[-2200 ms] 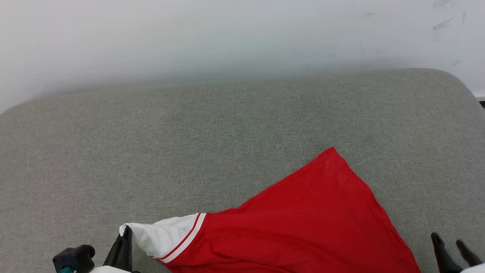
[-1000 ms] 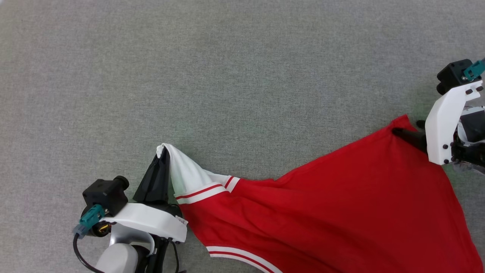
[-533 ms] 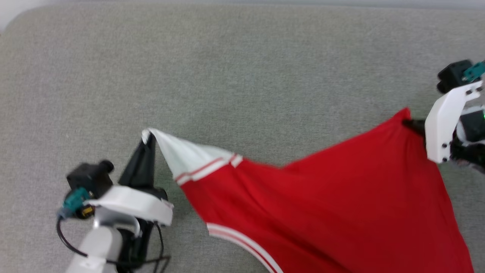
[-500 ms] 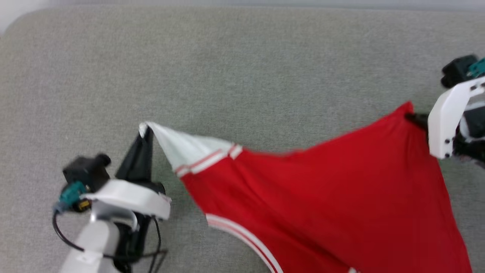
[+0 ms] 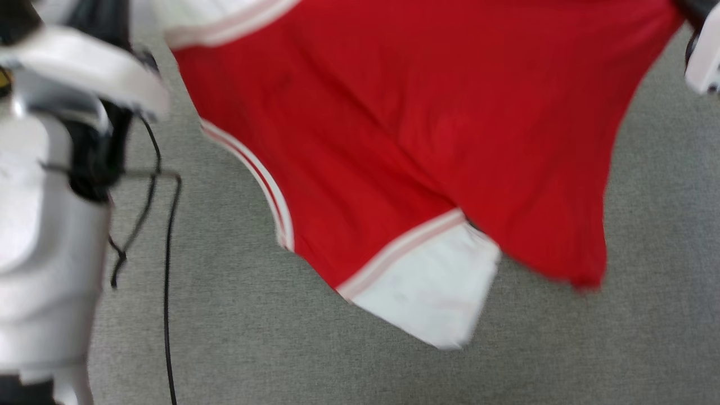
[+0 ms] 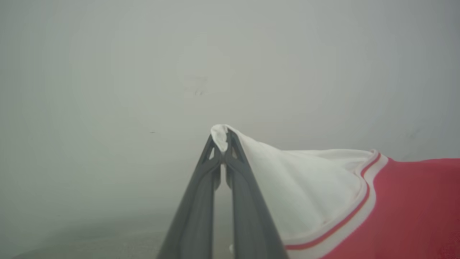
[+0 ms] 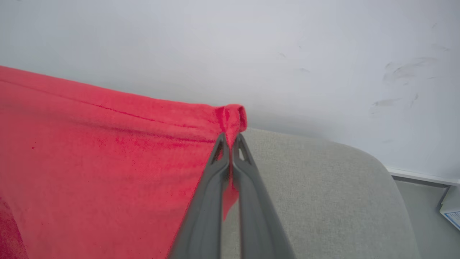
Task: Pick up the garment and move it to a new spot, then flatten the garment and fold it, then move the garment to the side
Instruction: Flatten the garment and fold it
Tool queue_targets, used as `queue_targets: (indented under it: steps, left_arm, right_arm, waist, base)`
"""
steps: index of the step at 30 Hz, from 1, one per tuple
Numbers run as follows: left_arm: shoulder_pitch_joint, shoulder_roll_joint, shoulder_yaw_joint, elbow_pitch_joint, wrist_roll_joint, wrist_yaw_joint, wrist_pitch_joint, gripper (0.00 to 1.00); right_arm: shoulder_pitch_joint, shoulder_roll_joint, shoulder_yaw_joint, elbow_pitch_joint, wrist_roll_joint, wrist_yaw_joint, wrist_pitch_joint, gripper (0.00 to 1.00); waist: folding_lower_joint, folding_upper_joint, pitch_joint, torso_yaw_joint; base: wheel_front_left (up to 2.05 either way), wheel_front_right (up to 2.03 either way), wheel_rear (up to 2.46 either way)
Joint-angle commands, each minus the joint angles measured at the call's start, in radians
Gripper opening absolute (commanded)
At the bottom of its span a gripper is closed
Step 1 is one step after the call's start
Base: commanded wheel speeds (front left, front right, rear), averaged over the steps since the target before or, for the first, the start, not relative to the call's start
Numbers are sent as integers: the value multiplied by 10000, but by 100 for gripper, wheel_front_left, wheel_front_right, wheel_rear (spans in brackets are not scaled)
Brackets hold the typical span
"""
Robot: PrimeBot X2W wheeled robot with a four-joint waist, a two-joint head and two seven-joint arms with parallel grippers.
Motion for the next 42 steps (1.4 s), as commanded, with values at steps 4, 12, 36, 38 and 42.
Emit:
queue_targets:
  steps: [4, 12, 36, 38, 42]
  left_arm:
    - [-2097, 262, 93, 1072, 387, 72, -140, 0]
    - [-5548, 670, 11, 2947, 1049, 56, -483, 0]
    - [-6230, 32, 16, 5048, 324, -269, -858, 0]
    - [-5719, -50, 89, 5075, 119, -371, -977, 0]
    - [-4125, -183, 216, 4941, -266, -532, -1263, 0]
  right_arm:
    - [-1307, 356, -709, 392, -817, -14, -776, 0]
    - [-3533, 922, -1806, 1013, -2045, -15, -2113, 0]
    - [-4474, 1539, -938, 2846, -1323, -14, -3867, 0]
    - [-3922, 1553, -615, 2761, -1042, -12, -3938, 0]
    - [-2231, 1416, 167, 2415, -394, -12, -4174, 0]
  waist:
    - [0, 0, 400, -270]
    - [0, 0, 1005, -455]
    - [0, 0, 3504, 91]
    - [0, 0, 3316, 65]
    - [0, 0, 2764, 118]
  base:
    - [0, 0, 0]
    - [0, 0, 0]
    - [0, 0, 0]
    - [0, 0, 0]
    - [0, 0, 0]
